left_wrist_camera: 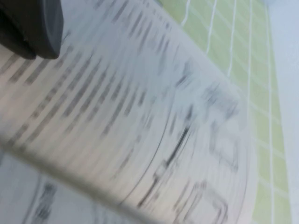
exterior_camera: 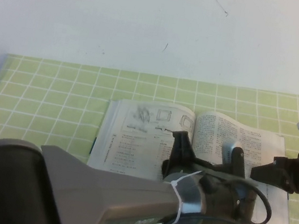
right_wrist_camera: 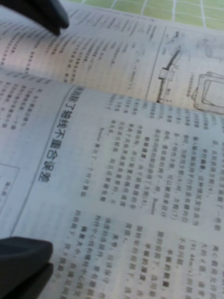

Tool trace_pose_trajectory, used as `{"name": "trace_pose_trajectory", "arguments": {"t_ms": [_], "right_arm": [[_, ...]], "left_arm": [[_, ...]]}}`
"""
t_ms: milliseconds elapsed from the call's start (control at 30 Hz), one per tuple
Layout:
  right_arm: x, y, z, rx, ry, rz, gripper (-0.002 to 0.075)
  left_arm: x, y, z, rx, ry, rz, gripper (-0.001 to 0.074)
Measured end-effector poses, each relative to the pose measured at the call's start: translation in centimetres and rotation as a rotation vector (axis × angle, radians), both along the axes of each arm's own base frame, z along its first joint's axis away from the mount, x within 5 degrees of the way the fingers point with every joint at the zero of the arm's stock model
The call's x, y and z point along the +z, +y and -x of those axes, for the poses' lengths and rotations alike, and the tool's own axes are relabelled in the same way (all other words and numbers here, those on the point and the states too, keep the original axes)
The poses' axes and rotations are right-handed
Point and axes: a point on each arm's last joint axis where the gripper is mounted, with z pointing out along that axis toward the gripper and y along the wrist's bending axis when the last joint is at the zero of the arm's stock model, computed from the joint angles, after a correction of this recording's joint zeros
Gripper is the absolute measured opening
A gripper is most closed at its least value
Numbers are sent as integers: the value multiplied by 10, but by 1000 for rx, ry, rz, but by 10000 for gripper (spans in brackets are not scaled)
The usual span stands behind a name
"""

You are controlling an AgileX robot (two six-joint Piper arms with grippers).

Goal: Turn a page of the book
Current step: Open the closed book

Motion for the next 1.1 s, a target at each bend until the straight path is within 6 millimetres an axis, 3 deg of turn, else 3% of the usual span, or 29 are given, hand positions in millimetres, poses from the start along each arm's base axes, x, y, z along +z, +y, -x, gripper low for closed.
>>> {"name": "trace_pose_trajectory", "arguments": {"t_ms": [200,433,600,733,933,1100], "right_arm": [[0,0,0,-4,7,-4,-2],[12,-1,1,9,-18,-10,-2],[61,-6,4,15,-164,4,-2],[114,-7,14,18,-328,33,-2],[186,-8,43,9,-572,142,-2],[216,-7,75,-23,-709,214,-2]], "left_arm": [[20,16,-8,86,-36,-7,-4],[102,56,-23,245,-46,303,-4],[168,108,-22,292,-42,636,-4],[205,156,0,251,-80,787,-4],[209,208,52,160,-107,942,-4],[187,239,96,102,-107,1074,-4]]}}
